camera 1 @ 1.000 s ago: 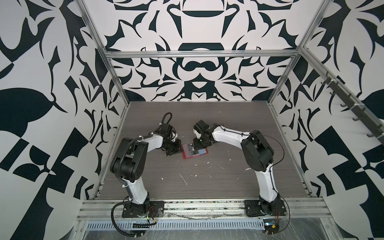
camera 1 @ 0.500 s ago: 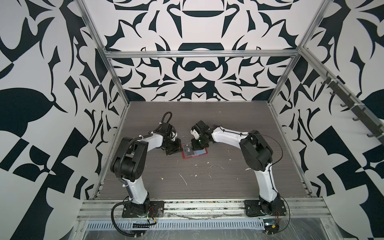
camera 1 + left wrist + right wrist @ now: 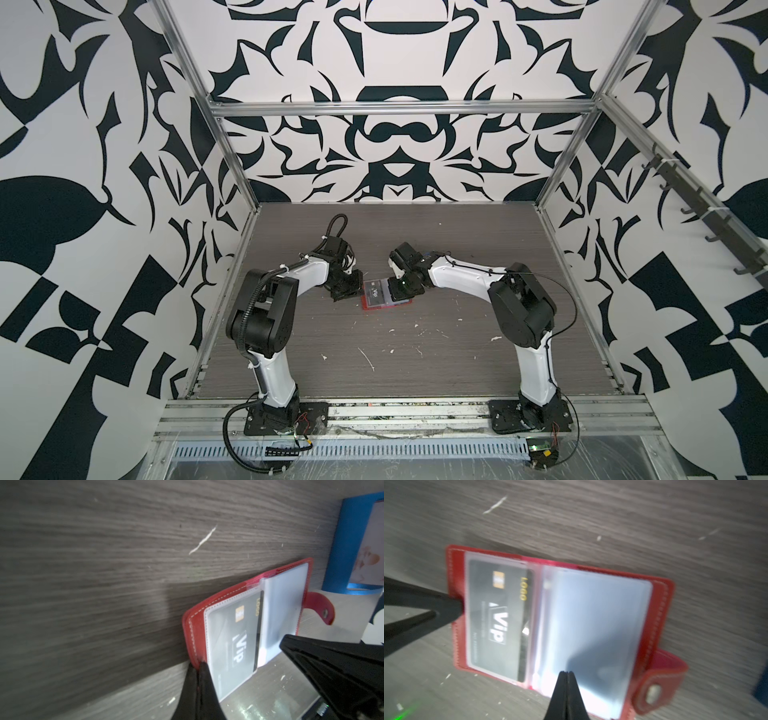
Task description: Put the credit cards into the card holder
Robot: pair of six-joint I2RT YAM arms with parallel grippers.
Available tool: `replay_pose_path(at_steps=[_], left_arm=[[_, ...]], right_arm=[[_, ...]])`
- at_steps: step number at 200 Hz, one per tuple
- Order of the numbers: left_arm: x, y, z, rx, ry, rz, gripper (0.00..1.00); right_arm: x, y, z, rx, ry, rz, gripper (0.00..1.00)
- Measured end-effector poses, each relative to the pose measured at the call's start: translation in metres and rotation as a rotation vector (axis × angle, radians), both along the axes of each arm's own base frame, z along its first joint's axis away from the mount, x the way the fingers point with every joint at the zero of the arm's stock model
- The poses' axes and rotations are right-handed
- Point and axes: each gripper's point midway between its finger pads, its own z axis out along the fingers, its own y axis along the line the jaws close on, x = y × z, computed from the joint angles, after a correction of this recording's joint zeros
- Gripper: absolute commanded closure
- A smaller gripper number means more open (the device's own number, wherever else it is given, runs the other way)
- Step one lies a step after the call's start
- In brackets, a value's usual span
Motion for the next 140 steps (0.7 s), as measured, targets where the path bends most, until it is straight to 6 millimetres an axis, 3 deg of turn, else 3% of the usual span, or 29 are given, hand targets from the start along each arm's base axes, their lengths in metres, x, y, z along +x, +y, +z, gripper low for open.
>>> replay_pose_path(at_steps=[27,49,64,87,107,140], left_arm=[[0.001,0.001,-0.002,0.014,0.005,-0.009,1.00],[0.002,0.002,-0.002,0.024,0.001,-0.016,0.68],[0.002,0.004,-0.003,0.037,-0.002,-0.017,0.57],[0.005,0.009,0.006,0.065,-0.029,-0.003,0.53],[0.009,0.010,0.027,0.059,-0.086,0.002,0.51],[0.017,-0.009,0.067,-0.072,-0.179,-0.010,0.54]], right_arm=[[-0.001,-0.010,-0.005,-0.049,-0.001,-0.015,0.95],[0.000,-0.012,-0.006,-0.055,-0.005,-0.019,0.96],[0.000,-0.012,-0.007,-0.055,-0.007,-0.021,0.96],[-0.001,-0.011,-0.007,-0.043,-0.009,-0.024,0.97],[-0.001,-0.011,-0.007,-0.032,-0.014,-0.029,0.97],[-0.001,-0.010,-0.007,-0.023,-0.016,-0.039,0.97]])
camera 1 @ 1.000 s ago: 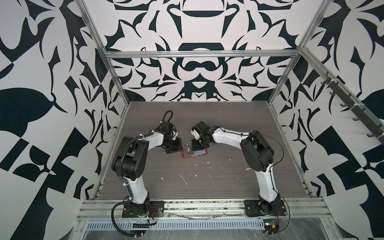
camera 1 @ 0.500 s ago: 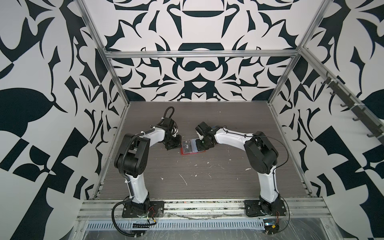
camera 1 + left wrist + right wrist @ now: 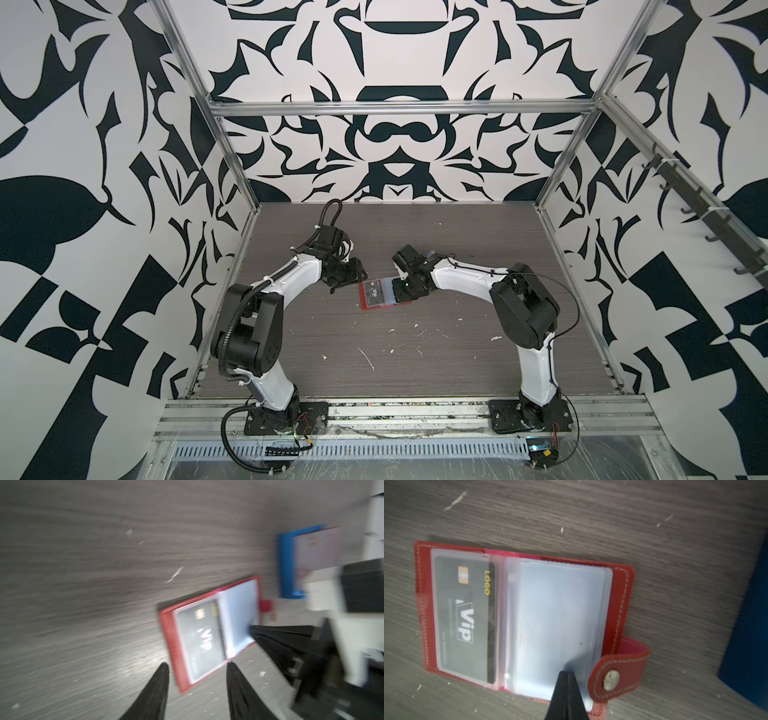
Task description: Put the credit cards into the card holder
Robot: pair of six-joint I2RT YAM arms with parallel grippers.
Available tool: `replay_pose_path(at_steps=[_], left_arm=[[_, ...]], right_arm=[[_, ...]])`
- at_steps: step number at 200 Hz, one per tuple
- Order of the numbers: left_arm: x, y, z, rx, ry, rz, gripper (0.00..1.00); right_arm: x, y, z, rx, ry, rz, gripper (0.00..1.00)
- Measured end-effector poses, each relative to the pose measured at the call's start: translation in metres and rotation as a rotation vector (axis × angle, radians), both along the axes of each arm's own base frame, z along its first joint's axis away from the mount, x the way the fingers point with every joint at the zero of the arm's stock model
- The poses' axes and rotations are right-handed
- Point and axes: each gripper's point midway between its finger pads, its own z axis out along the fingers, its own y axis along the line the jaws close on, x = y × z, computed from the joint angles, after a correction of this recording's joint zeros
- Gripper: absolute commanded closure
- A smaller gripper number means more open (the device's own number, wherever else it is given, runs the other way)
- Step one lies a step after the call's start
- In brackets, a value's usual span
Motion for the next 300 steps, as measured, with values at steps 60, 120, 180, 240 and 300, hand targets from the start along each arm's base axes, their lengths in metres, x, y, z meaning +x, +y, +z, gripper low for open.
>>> replay_pose_path(at_steps=[60,120,180,240,300], left_arm=[[-0.007,-0.053,-0.022,-0.143,0.108,-0.067,0.56],[-0.006,-0.073,-0.050,-0.165,0.188,-0.063,0.64],[-0.004,-0.077,-0.058,-0.186,0.216,-0.058,0.67],[-0.002,-0.083,-0.063,-0.215,0.235,-0.061,0.72],[-0.002,-0.091,-0.062,-0.244,0.242,-0.074,0.81]], right_arm=[[0.001,0.001,0.000,0.014,-0.005,-0.006,0.97],[0.001,0.002,0.000,0.022,-0.007,-0.007,0.98],[0.001,0.003,0.000,0.024,-0.006,-0.006,0.98],[0.001,0.003,0.000,0.027,-0.006,-0.006,0.99],[0.001,0.003,0.000,0.028,-0.005,-0.005,0.99]])
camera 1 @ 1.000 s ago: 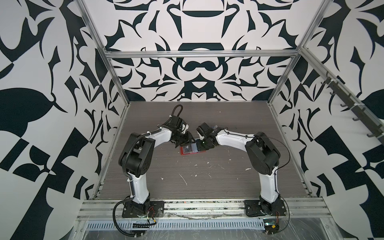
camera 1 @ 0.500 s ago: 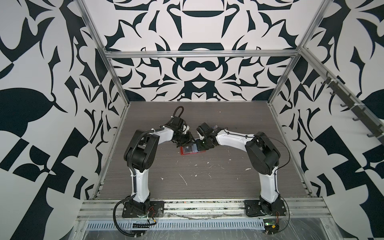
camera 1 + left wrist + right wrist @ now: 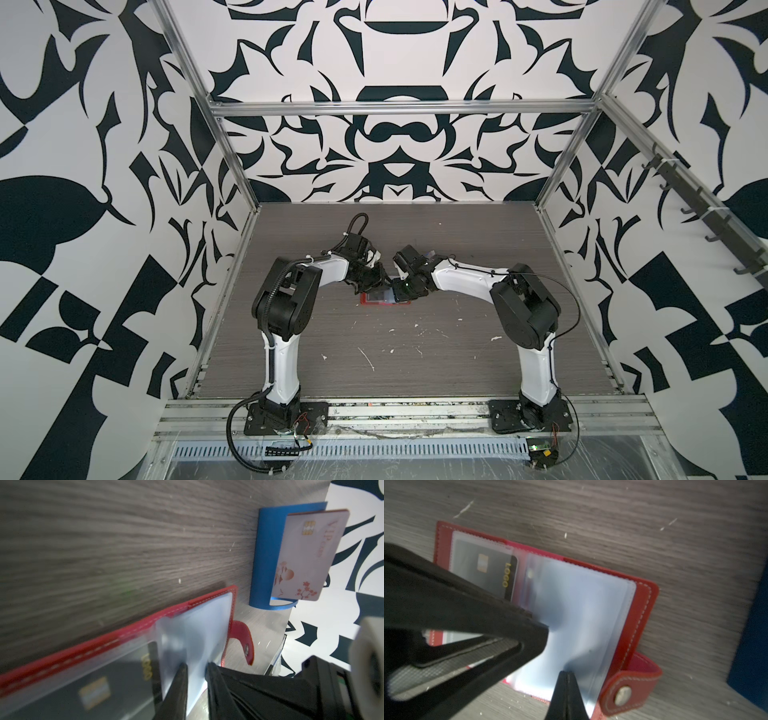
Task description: Put the credit cards into the card holder
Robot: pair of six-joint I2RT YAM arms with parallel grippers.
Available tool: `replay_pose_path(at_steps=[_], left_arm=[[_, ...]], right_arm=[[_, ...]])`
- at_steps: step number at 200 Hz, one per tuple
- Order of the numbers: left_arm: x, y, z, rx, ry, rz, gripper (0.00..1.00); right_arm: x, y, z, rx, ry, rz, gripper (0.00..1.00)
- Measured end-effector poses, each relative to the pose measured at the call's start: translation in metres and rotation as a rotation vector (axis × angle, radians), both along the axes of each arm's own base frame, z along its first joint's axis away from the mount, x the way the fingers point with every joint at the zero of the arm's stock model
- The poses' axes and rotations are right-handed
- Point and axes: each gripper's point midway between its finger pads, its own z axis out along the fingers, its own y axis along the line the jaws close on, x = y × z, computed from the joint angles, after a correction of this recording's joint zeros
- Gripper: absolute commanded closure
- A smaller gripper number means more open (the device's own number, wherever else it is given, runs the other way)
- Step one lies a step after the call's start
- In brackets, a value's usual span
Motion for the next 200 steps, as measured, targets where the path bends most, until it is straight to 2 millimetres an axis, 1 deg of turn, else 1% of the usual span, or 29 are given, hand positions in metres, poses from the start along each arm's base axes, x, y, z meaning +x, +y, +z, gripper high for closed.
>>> replay_pose_path(at_steps=[18,44,55,98,122,168,200], left_arm=[[-0.001,-0.002,0.000,-0.007,0.004,-0.005,0.84],[-0.001,-0.002,-0.001,-0.009,0.012,-0.002,0.97],[-0.001,-0.002,-0.001,-0.010,0.010,-0.004,1.00],[-0.001,-0.001,-0.002,0.000,0.011,0.001,1.00],[-0.001,0.001,-0.001,0.014,0.003,0.002,1.00],[0.001,0.002,0.012,0.018,-0.042,0.001,1.00],[0.001,0.002,0.014,0.019,-0.050,-0.001,1.00]], right_arm=[[0.000,0.000,0.000,0.000,0.000,0.000,0.99],[0.000,0.000,0.000,0.000,0.000,0.000,0.99],[0.000,0.000,0.000,0.000,-0.001,0.000,0.97],[0.001,-0.002,0.002,0.001,-0.016,-0.010,0.96],[-0.001,-0.009,0.002,-0.019,-0.024,-0.031,0.96],[-0.003,-0.022,0.011,-0.043,-0.051,-0.074,0.96],[-0.001,-0.025,0.013,-0.047,-0.060,-0.090,0.96]])
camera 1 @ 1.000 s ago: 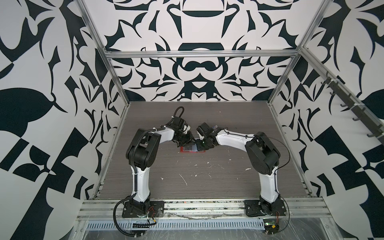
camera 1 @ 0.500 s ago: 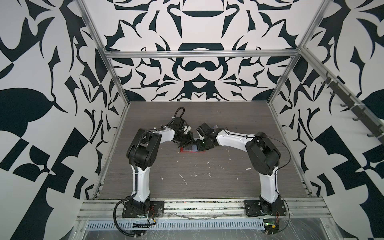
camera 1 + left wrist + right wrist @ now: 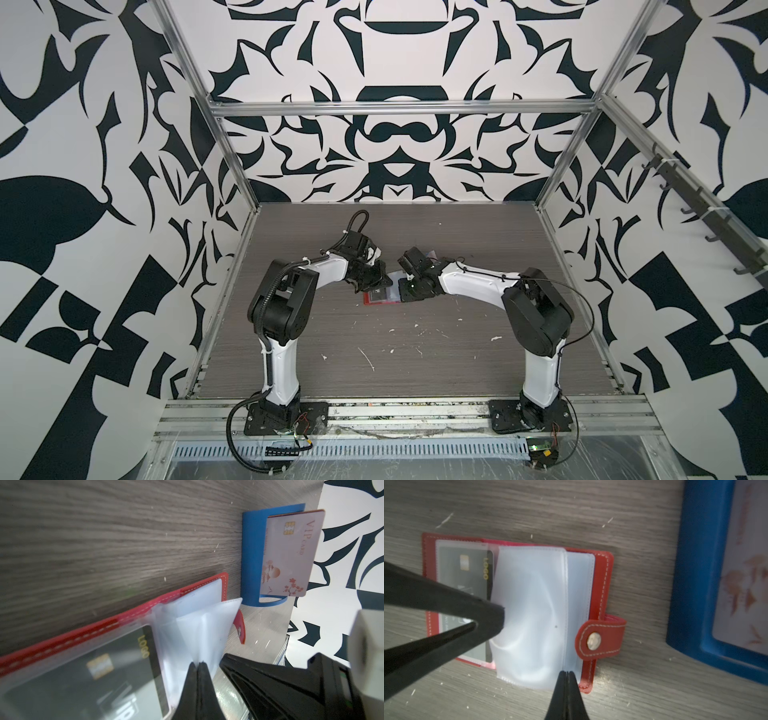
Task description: Put the credit cards into the card holder
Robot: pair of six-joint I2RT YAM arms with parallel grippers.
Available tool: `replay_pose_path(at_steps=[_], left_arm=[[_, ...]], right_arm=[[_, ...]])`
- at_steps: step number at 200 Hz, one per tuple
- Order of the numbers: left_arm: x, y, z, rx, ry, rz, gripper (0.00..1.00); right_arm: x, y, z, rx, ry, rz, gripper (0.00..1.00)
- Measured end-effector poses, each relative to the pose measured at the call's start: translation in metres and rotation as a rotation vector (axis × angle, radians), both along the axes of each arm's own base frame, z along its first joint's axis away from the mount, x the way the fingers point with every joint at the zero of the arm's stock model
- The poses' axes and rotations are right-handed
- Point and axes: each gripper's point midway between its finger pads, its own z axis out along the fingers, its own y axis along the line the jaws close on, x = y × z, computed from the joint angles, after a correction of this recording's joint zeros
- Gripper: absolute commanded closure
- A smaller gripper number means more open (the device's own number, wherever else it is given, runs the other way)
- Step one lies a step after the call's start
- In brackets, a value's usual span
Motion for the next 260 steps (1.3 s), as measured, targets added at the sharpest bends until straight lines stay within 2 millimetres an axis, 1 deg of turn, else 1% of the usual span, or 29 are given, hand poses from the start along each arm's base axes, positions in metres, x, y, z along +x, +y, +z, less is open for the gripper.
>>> replay_pose_path(at_steps=[60,103,129,152,165,177,182,199,238,260], left_arm=[[-0.005,0.003,-0.006,0.011,0.016,0.001,1.00],[-0.005,0.003,-0.006,0.012,0.015,0.001,1.00],[-0.005,0.003,-0.006,0.012,0.015,0.000,1.00],[-0.005,0.003,-0.006,0.012,0.014,-0.002,1.00],[-0.005,0.003,-0.006,0.014,0.008,-0.005,0.79],[-0.005,0.004,-0.005,0.020,0.005,0.002,0.66],[-0.006,0.005,-0.005,0.022,0.003,0.006,0.63],[-0.007,0.009,0.001,0.038,-0.023,0.009,0.59],[0.000,0.018,0.027,0.070,-0.117,0.047,0.58],[0.003,0.029,0.035,0.113,-0.166,0.084,0.58]], right_arm=[[0.000,0.000,0.000,0.000,0.001,-0.005,0.95],[-0.001,0.001,0.000,0.005,0.005,-0.002,0.94],[-0.001,0.005,0.001,0.029,0.011,0.006,0.92],[-0.001,0.014,0.001,0.078,0.011,0.019,0.90],[-0.002,0.018,0.000,0.106,0.015,0.026,0.87],[-0.004,0.022,-0.001,0.129,0.022,0.031,0.84],[-0.004,0.023,-0.001,0.138,0.024,0.033,0.82],[-0.004,0.030,0.002,0.176,0.025,0.043,0.79],[-0.001,0.049,0.014,0.275,0.011,0.083,0.70],[-0.001,0.056,0.014,0.304,0.014,0.098,0.66]])
